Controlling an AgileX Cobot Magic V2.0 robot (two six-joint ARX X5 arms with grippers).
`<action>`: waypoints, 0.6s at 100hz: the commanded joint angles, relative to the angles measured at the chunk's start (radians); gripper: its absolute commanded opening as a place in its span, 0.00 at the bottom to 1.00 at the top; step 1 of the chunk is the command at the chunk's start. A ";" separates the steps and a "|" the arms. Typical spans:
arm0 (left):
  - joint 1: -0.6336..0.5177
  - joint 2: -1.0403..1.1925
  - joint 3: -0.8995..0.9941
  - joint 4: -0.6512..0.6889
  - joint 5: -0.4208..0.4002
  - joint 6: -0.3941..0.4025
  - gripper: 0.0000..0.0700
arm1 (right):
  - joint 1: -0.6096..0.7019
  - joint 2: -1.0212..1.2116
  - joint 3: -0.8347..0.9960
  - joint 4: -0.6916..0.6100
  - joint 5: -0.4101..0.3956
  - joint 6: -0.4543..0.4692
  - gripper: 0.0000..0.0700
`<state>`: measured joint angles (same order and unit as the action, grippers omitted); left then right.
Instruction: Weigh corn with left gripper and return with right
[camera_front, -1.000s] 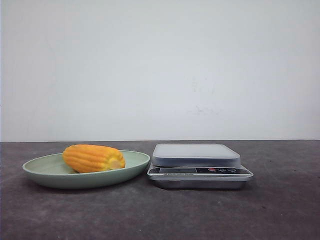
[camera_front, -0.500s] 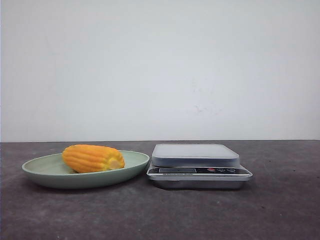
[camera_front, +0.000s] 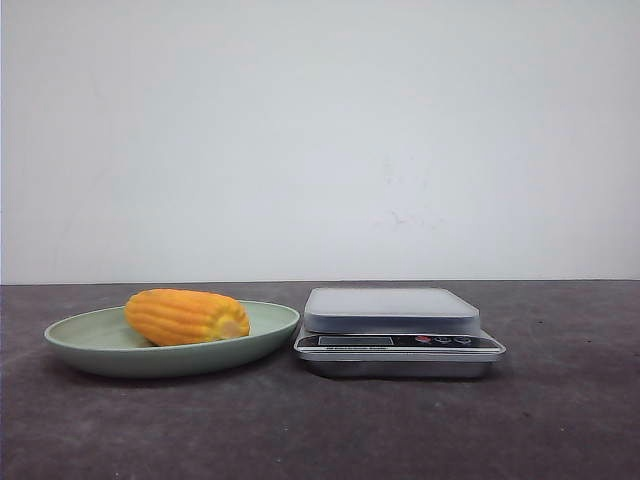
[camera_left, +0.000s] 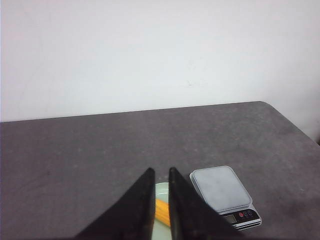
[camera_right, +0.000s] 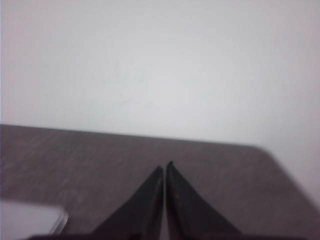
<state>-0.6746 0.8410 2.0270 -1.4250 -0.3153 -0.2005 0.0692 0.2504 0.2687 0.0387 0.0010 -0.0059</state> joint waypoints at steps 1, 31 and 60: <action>-0.007 0.003 0.021 -0.056 -0.002 -0.003 0.00 | -0.007 -0.044 -0.103 0.020 -0.006 0.060 0.00; -0.007 0.004 0.021 -0.056 -0.002 -0.003 0.00 | -0.039 -0.248 -0.255 -0.155 -0.002 0.106 0.00; -0.007 0.003 0.023 -0.056 -0.002 -0.003 0.00 | -0.037 -0.247 -0.256 -0.219 -0.013 0.076 0.00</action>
<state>-0.6746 0.8383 2.0270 -1.4250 -0.3153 -0.2020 0.0273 0.0044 0.0166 -0.1761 -0.0044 0.0830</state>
